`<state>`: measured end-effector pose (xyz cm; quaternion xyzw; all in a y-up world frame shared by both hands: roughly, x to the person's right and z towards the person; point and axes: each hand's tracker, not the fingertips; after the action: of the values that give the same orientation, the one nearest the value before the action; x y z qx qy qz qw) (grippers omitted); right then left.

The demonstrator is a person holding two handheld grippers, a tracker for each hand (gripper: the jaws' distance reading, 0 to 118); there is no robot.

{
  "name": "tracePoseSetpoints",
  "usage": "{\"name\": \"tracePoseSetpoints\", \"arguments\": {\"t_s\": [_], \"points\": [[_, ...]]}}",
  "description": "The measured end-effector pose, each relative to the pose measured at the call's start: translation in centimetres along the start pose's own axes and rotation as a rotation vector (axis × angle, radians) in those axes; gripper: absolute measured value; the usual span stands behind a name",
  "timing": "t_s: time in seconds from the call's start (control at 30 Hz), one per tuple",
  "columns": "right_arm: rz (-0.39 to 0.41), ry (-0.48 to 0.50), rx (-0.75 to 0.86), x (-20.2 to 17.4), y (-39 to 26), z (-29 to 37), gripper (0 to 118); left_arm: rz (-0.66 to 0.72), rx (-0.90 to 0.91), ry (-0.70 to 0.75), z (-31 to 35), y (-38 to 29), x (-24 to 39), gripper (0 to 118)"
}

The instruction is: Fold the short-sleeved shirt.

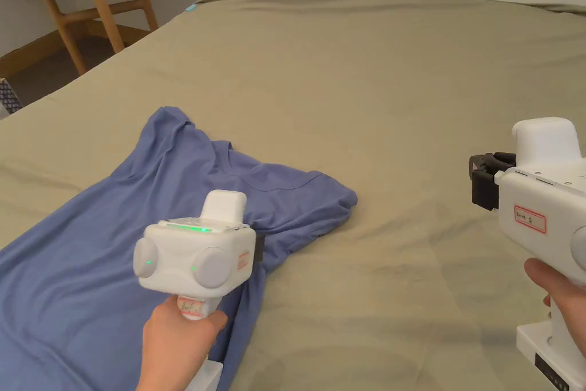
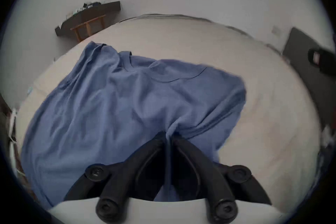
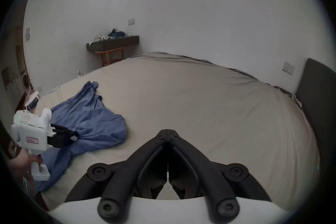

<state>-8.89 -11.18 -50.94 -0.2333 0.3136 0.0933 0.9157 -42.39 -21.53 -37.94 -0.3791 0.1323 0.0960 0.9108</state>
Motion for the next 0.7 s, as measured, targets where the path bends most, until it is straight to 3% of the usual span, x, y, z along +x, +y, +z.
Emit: {"name": "tracePoseSetpoints", "arguments": {"t_s": [0.07, 0.2, 0.4, 0.7], "points": [[-0.062, -0.021, 0.051, 1.7, -0.3, 2.2, 3, -0.011, 0.042, -0.029, 1.6, 0.4, 0.8, 3], [-0.114, -0.107, 0.106, 6.2, -0.8, 7.7, 3, -0.083, 0.09, -0.04, 3.7, 2.5, 4.5, 3], [-0.107, -0.32, 0.151, 12.6, -2.8, 18.1, 3, -0.166, 0.101, -0.156, 2.9, 4.9, 12.5, 3], [-0.178, -0.58, 0.159, 19.0, -7.7, 32.9, 3, -0.495, 0.043, -0.649, 5.6, 3.3, 39.2, 3]]}}
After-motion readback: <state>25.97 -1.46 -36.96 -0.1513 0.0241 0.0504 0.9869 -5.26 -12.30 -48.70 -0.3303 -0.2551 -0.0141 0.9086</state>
